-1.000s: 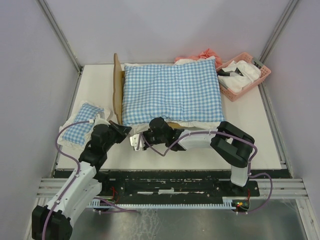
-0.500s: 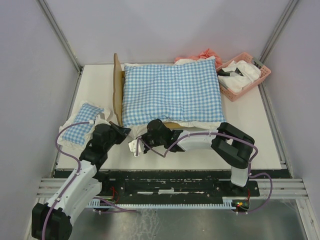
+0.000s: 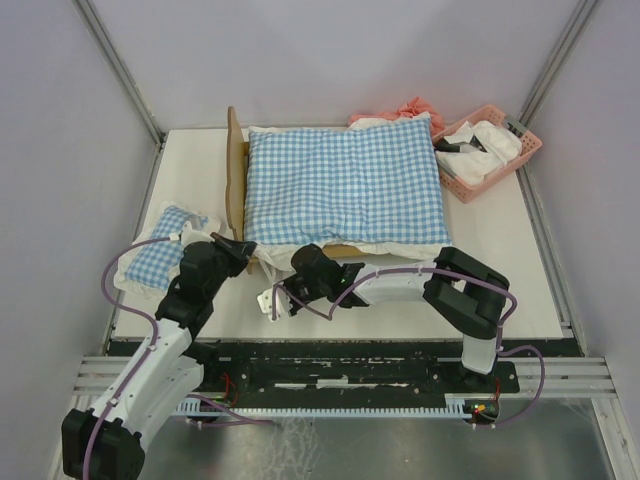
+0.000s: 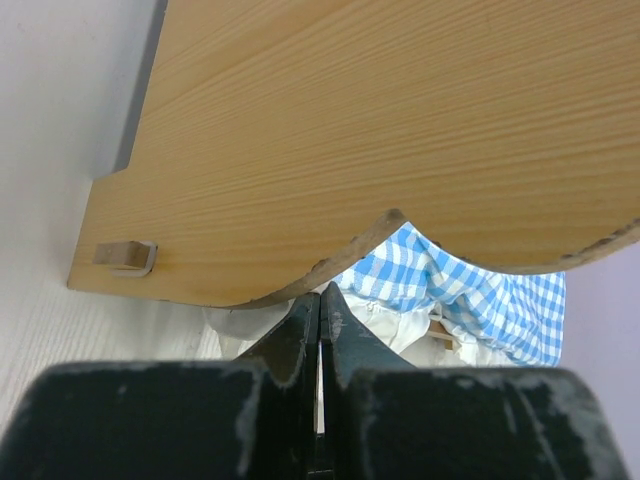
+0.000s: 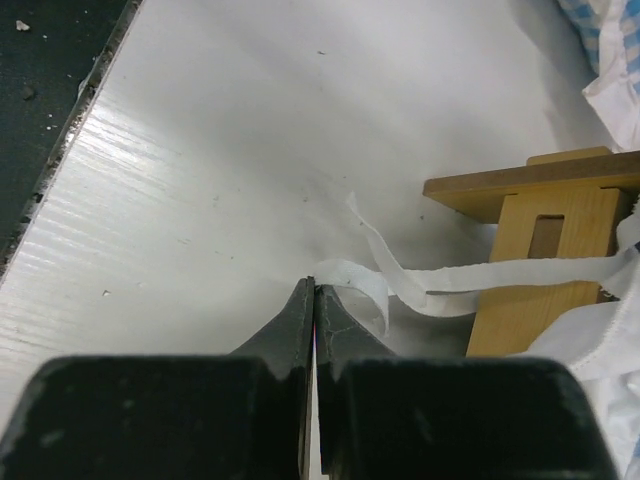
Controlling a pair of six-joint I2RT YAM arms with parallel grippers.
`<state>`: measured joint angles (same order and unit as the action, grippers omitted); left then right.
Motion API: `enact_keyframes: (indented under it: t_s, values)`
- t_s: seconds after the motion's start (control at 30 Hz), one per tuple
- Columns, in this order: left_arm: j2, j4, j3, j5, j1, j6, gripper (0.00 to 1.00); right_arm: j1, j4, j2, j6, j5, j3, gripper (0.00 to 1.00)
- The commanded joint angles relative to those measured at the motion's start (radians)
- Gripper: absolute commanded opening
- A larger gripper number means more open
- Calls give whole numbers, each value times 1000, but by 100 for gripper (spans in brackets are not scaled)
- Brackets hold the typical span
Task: Set up the pet bed
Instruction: Tie the ropes to the bed frame.
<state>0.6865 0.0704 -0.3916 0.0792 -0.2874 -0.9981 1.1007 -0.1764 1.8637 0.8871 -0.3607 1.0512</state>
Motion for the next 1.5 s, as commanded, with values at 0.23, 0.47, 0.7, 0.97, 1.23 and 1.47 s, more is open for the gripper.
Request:
enact_keyframes:
  t_s: [0.23, 0.47, 0.7, 0.97, 1.23, 1.47]
  values:
    - [-59, 29, -33, 16, 3, -24, 18, -26, -90, 6, -177, 79, 64, 2]
    - [-115, 73, 23, 11, 4, 32, 32, -57, -97, 18, -234, 95, 71, 2]
    - [-224, 131, 123, -8, 3, 56, 34, -64, -72, 36, -236, 78, 103, 2]
    - [-284, 19, 250, -121, 4, 127, 31, -64, -72, 47, -242, 71, 120, 2]
    - [-246, -84, 316, -182, -5, 186, 37, -68, -65, 57, -243, 86, 145, 2]
    - [-203, -172, 349, -162, -44, 206, 38, -69, -69, 61, -250, 90, 156, 2]
